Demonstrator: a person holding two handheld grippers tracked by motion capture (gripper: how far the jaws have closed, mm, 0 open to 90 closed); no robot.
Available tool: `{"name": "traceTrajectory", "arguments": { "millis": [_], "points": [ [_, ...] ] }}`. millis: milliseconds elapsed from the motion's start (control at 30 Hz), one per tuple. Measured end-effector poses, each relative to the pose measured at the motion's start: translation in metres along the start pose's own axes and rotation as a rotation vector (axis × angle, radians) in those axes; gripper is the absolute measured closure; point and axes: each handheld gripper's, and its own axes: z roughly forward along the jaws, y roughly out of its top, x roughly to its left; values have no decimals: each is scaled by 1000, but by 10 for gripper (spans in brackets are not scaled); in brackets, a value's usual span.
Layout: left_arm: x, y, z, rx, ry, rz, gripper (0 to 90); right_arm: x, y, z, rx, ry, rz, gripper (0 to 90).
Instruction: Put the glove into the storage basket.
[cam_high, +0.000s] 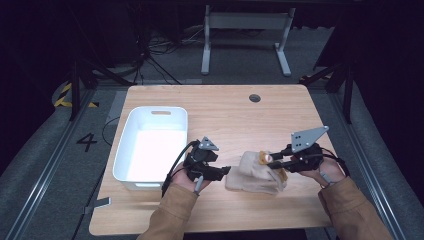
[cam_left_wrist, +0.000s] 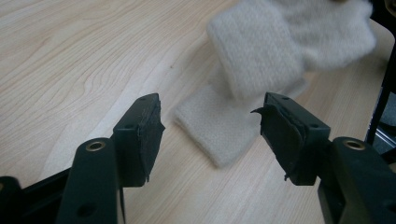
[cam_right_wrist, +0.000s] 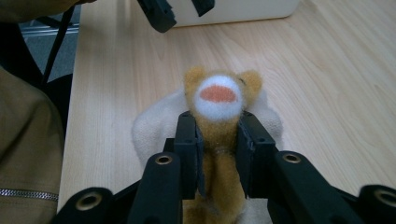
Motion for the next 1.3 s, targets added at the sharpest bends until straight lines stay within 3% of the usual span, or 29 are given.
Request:
{"name": "traceTrajectory", "arguments": {
  "millis": [267, 500, 867, 900, 1000, 1300],
  "points": [
    [0, -4, -2, 9, 10, -8, 389, 2, 6, 18, 22, 63, -33, 727],
    [1, -9, -7, 9, 21, -18, 389, 0, 6, 41, 98, 158, -56, 720],
    [0, -10, 0, 34, 13, -11, 383, -13, -10, 55, 197, 141, -9, 708],
    [-1, -10, 2, 40, 9, -8, 383, -14, -13, 60, 230, 139, -4, 704],
    [-2, -10, 3, 44, 7, -5, 383, -16, -16, 65, 257, 137, -2, 700],
    [-4, -10, 7, 58, 0, 4, 380, -14, -19, 75, 286, 139, -17, 675]
  ]
}}
